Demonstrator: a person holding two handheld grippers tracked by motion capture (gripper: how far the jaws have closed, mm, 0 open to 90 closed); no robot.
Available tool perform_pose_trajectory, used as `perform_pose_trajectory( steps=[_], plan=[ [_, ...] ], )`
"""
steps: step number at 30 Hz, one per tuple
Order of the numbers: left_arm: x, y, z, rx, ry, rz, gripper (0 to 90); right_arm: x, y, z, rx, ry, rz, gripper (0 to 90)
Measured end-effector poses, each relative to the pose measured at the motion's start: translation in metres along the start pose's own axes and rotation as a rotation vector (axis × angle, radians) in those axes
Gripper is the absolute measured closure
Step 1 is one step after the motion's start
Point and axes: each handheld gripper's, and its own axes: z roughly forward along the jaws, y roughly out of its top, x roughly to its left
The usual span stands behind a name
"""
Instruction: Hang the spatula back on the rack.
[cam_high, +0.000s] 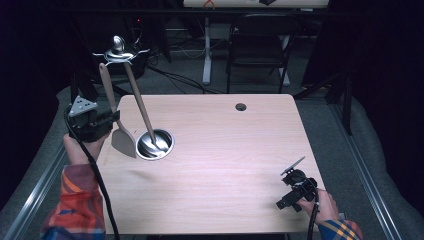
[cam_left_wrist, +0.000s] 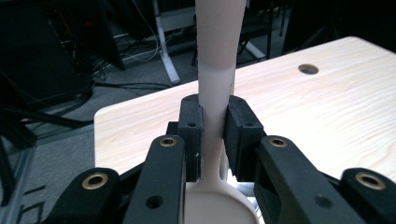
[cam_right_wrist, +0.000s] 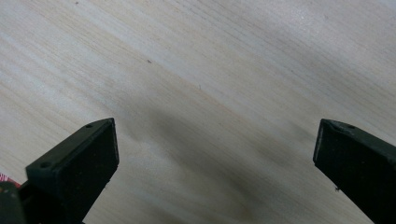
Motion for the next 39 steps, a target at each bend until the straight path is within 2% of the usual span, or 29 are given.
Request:
perform_pose_trajectory(
  steps=[4, 6, 14, 22, 28, 32, 33, 35, 36, 39],
  plan=[
    [0.002, 0.002, 0.002, 0.017, -0.032, -0.005, 77.7, 0.0, 0.0, 0.0, 0.001, -0.008, -0.003, 0.0],
    [0.003, 0.003, 0.003, 0.022, -0.049, -0.013, 77.7, -0.001, 0.002, -0.002, 0.036, -0.008, -0.031, 0.0],
    [0.002, 0.004, 0.007, 0.024, -0.04, -0.01, 77.7, -0.001, 0.002, -0.002, 0.028, -0.013, -0.027, 0.0],
    [0.0, -0.001, 0.013, -0.025, -0.023, -0.01, 77.2, -0.002, 0.001, -0.005, -0.003, -0.018, -0.01, 0.0],
    [-0.004, -0.005, 0.019, -0.07, -0.03, -0.019, 76.7, -0.001, 0.001, -0.004, 0.006, -0.007, -0.016, 0.0],
    [-0.009, -0.006, 0.022, -0.087, -0.022, 0.006, 75.3, -0.002, 0.001, -0.003, 0.006, -0.009, -0.014, 0.0],
    [-0.009, -0.007, 0.022, -0.09, -0.019, 0.016, 74.6, 0.0, 0.0, -0.002, -0.015, -0.005, 0.004, 0.0],
    [-0.009, -0.007, 0.022, -0.091, -0.021, 0.018, 73.8, -0.002, 0.001, -0.003, 0.009, -0.006, -0.016, 0.0],
    [-0.009, -0.007, 0.022, -0.091, -0.021, 0.017, 73.5, 0.0, 0.0, -0.001, -0.012, -0.008, 0.002, 0.0],
    [-0.008, -0.007, 0.022, -0.088, -0.018, 0.009, 72.9, 0.0, 0.0, -0.001, -0.014, -0.006, 0.003, 0.0]
  ],
)
